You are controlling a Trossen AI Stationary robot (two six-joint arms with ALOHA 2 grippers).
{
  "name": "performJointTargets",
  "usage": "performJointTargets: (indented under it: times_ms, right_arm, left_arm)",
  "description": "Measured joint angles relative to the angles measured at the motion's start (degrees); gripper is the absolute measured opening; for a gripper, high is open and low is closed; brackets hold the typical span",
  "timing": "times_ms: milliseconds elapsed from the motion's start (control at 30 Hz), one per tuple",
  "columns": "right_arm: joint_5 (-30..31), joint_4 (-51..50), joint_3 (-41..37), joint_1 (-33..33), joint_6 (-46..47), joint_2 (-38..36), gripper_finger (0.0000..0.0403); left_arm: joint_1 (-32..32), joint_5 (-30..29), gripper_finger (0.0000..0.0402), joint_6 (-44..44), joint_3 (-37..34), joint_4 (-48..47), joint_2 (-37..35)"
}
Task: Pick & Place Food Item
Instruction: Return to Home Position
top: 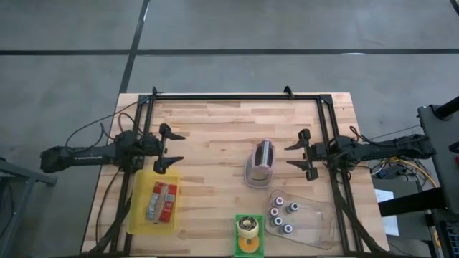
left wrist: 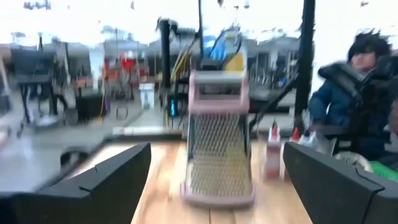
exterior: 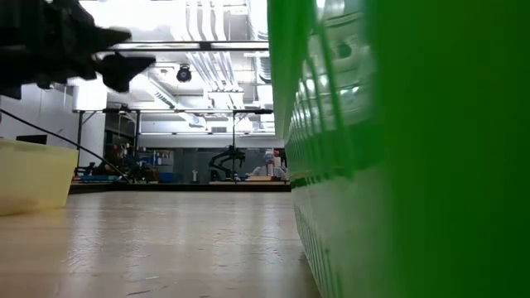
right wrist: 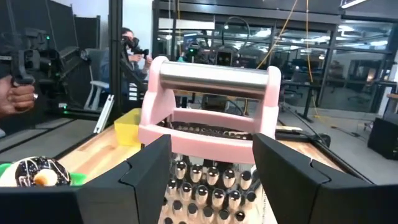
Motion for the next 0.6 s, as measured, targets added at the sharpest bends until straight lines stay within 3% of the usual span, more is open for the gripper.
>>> performJointTargets:
  times_ms: [167, 467, 600]
  right_arm:
    - [0.0, 0.0, 0.0, 0.0, 0.8, -0.9, 0.0221]
    - [0.1, -2.0, 0.0, 0.0, 1.1, -2.5, 0.0221]
    - [0.3, -1.8, 0.0, 0.0, 0.9, -2.7, 0.0221]
  left_arm:
    - [-0.6, 1.2, 0.0369, 0.5, 1.7, -1.4, -4.2]
    - [-1.9, 2.5, 0.0369, -1.0, 1.5, -18.3, -18.3]
    - [-3.7, 0.9, 0.0369, -1.6, 0.9, -18.9, -18.0]
